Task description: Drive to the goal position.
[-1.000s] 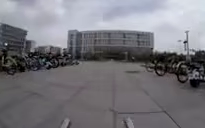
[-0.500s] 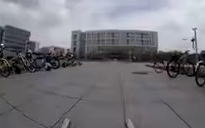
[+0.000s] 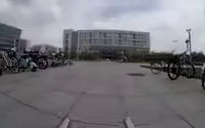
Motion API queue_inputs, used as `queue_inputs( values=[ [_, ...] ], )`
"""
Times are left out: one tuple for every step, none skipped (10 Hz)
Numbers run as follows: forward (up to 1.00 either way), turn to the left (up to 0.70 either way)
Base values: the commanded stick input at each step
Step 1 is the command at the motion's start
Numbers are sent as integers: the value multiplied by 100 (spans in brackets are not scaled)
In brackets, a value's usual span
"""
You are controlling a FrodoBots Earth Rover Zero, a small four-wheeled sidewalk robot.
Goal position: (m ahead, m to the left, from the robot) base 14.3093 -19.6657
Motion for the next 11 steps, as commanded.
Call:
queue_inputs(
  values=[
    [100, 0],
    [100, 0],
    [100, 0],
    [100, 0],
    [100, -37],
    [100, -38],
    [100, -35],
    [100, -1],
    [100, -21],
    [100, -40],
    [100, -39]
  ],
)
